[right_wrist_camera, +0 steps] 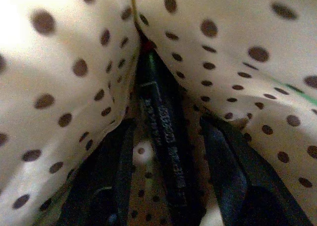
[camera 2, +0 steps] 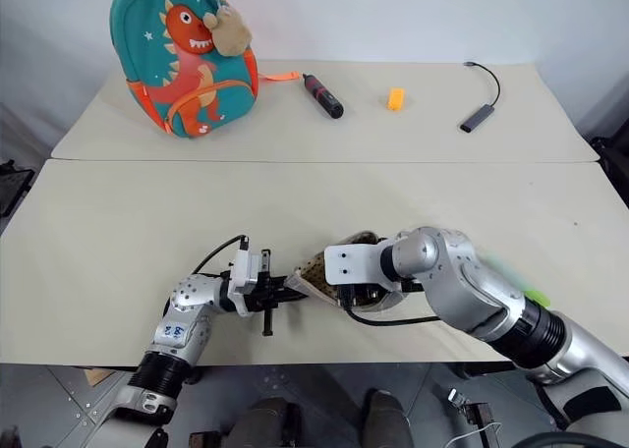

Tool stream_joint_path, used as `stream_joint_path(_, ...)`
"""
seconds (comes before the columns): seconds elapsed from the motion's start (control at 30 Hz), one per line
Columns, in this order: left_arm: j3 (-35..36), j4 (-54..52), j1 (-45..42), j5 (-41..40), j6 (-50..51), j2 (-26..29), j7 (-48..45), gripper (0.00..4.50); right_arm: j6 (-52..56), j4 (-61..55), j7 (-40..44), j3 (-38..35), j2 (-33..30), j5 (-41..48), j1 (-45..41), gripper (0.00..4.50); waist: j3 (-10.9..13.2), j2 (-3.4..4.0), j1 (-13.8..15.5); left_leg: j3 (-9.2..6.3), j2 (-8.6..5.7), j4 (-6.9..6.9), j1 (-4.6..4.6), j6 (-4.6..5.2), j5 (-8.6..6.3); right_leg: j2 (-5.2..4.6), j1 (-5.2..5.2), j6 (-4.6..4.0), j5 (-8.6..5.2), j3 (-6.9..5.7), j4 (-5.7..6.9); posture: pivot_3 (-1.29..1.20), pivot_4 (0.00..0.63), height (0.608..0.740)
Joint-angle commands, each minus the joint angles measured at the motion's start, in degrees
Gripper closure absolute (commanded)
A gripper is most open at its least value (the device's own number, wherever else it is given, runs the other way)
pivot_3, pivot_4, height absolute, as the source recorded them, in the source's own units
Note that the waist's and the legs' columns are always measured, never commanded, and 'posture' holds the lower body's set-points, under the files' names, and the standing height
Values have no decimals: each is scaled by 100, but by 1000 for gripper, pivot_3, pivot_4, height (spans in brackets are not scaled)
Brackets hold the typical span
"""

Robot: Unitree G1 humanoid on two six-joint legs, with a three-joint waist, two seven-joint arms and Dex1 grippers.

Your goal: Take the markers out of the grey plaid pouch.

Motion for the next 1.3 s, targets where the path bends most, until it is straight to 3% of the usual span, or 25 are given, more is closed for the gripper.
stream_joint_path(0.03,30,-153,-54,-119,-37,-40,-14,4500,-63,261,124,-39,26,-69,91,2910,0,-1,-1,0,0,0,0,0,0,0,0,0,0,0,0,0,150,740)
stream_joint_path(0.13,36,-160,-48,-112,-34,-27,4,4500,-331,166,201,-206,45,6,142,3816,0,-1,-5,0,1,0,0,-1,0,0,0,0,0,0,1,0,150,740)
stream_joint_path(0.17,36,-166,-44,-111,-29,-23,11,4500,-476,106,239,-299,48,78,170,3912,0,-1,-5,0,1,0,0,-2,1,1,-1,0,0,0,1,0,150,740)
stream_joint_path(0.37,55,-179,-19,-116,15,17,30,4500,-1219,-137,402,-1125,-33,560,463,3912,0,-1,-4,1,1,-1,0,-1,1,1,-2,0,0,0,0,0,150,740)
stream_joint_path(0.5,68,-185,0,-121,44,38,38,4500,-2884,139,992,-2003,-361,1341,1122,3912,1,-2,31,1,-1,-3,-1,-1,1,1,0,0,0,-2,-3,0,150,740)
stream_joint_path(0.63,68,-196,15,-119,51,41,45,4500,-3918,633,1003,-2565,-288,1646,1626,3913,2,-4,9,5,-1,-4,0,0,0,1,3,2,1,-2,-6,0,150,740)
stream_joint_path(0.8,74,-219,38,-123,66,43,62,4500,-4382,969,1267,-3110,-138,2449,2082,3913,2,-4,9,8,1,-3,2,-1,1,2,3,2,1,-2,-4,0,150,740)
stream_joint_path(1.0,86,-269,87,-125,70,82,66,4500,-3575,668,1138,-3764,-75,3595,2256,3913,2,-4,32,5,2,-1,2,-1,1,2,4,1,1,-2,-3,0,150,740)
stream_joint_path(1.17,108,-310,142,-126,58,110,66,4500,-2191,10,572,-4396,-127,4895,2425,3913,2,-4,50,-2,4,-1,2,-1,1,1,3,1,1,-2,-2,0,150,740)
stream_joint_path(1.3,30,-334,162,-139,94,183,-127,4500,-665,-478,-439,-5258,-357,7132,2332,3914,2,-4,111,-20,4,-2,2,0,0,0,2,1,1,0,-3,0,150,740)
